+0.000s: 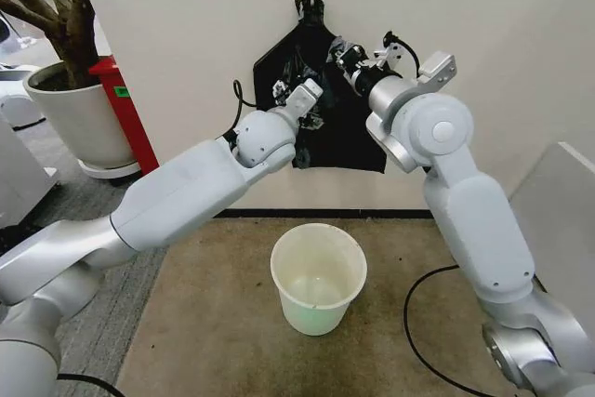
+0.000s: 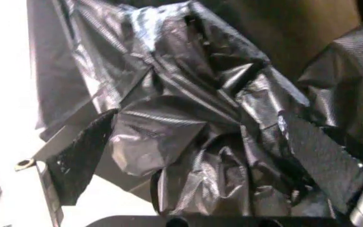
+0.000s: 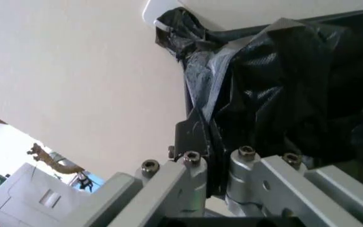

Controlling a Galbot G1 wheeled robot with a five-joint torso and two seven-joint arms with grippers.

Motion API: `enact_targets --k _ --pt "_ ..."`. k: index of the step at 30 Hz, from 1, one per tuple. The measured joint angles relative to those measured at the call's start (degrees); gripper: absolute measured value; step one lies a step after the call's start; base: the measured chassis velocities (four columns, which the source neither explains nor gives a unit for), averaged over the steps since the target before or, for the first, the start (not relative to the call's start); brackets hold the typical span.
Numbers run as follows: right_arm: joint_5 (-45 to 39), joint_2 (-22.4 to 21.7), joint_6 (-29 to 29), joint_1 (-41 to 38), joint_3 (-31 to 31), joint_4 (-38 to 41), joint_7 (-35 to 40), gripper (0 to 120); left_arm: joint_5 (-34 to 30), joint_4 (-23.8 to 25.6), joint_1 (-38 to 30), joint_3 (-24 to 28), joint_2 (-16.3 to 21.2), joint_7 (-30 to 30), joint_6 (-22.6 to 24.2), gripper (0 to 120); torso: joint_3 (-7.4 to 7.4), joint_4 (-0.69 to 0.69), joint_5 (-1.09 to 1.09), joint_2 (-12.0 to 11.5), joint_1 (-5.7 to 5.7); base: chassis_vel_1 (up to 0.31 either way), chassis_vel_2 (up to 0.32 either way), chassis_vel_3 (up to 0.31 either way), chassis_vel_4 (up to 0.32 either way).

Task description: Place the garbage bag over the trash bin.

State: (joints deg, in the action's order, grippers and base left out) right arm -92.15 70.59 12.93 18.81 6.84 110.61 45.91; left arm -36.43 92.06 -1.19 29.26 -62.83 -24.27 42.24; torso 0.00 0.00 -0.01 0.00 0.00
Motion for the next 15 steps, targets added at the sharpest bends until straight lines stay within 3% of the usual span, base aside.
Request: enact_targets --k 15 --pt "1.1 -2.4 1.2 2.4 2.1 -1.7 -2.5 0 -1.7 3.9 1.2 -2.5 5.9 -1.9 -0.1 100 0.0 0.01 0.0 0.0 0.0 0.0 0.0 0.0 0.0"
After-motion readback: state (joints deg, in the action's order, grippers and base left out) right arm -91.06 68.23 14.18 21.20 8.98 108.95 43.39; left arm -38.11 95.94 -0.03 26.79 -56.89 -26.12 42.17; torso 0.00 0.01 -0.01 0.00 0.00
